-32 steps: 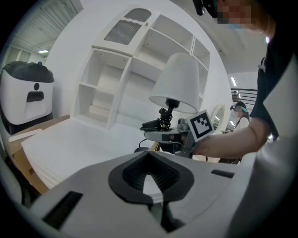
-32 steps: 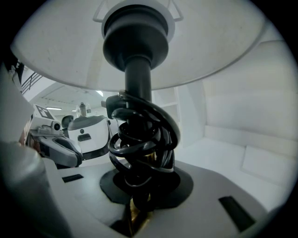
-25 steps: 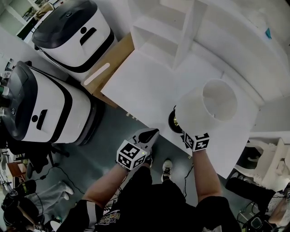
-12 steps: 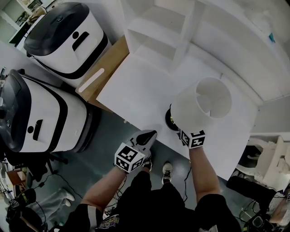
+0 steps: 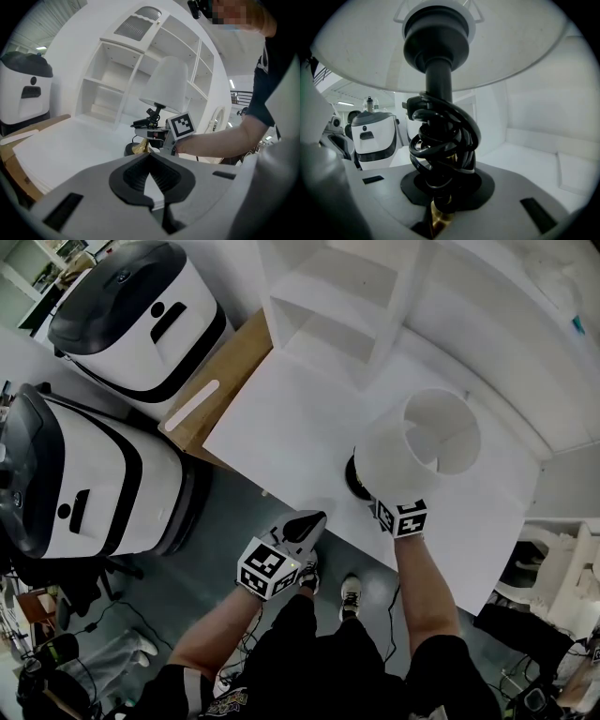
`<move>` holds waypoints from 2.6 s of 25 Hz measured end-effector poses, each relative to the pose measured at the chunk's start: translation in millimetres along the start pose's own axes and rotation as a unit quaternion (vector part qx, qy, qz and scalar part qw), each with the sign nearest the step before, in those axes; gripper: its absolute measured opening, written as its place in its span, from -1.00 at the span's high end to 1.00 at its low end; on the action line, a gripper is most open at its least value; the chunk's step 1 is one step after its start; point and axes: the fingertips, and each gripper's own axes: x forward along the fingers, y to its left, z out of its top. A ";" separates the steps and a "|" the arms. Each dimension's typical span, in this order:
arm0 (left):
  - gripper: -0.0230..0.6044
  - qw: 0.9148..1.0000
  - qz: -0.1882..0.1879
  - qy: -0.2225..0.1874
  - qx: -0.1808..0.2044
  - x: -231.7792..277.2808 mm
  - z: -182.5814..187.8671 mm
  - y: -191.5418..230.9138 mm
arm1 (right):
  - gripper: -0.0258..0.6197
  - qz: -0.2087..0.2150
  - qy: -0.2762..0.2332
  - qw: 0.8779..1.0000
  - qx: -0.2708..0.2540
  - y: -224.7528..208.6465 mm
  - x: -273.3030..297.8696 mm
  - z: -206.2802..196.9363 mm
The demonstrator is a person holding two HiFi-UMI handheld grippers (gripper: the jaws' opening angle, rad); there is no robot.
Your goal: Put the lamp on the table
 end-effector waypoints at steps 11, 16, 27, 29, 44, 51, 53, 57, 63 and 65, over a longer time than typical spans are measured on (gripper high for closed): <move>0.91 1.000 0.001 0.002 -0.005 1.2 -2.7 11.5 | 0.69 -0.006 -0.007 1.000 -0.004 -8.1 27.6 1.3; 0.91 1.000 0.004 0.006 -0.009 2.4 -6.8 16.7 | 0.69 -0.007 -0.016 1.000 -0.008 -9.2 32.1 3.0; 0.90 1.000 0.009 0.010 -0.017 9.5 -9.0 9.3 | 0.58 0.016 -0.023 0.999 -0.016 -6.7 29.7 1.3; 0.90 1.000 0.011 0.010 -0.018 11.4 -8.6 5.7 | 0.54 0.017 -0.020 0.999 -0.018 -6.3 25.2 -0.7; 0.90 1.000 0.027 -0.002 -0.013 13.5 -8.2 -48.0 | 0.40 0.013 0.021 0.999 -0.024 -18.0 -51.5 -37.3; 0.90 0.999 0.036 -0.010 -0.004 11.9 -2.9 -82.2 | 0.82 0.008 0.014 0.999 0.039 -22.4 -113.7 -30.8; 0.90 0.999 0.042 -0.015 -0.005 10.8 -0.7 -92.4 | 0.82 0.008 0.010 0.999 0.036 -17.6 -130.8 -24.0; 0.90 0.998 0.056 -0.025 -0.006 9.2 4.7 -116.5 | 0.82 0.024 -0.005 0.999 0.030 -4.7 -166.9 -7.1; 0.91 0.996 0.085 -0.040 -0.009 -1.7 5.7 -149.7 | 0.82 0.065 -0.025 0.997 0.017 25.5 -210.3 13.3; 0.91 0.995 0.092 -0.045 -0.012 -6.9 4.7 -162.5 | 0.82 0.078 -0.027 0.997 0.012 35.1 -225.2 17.0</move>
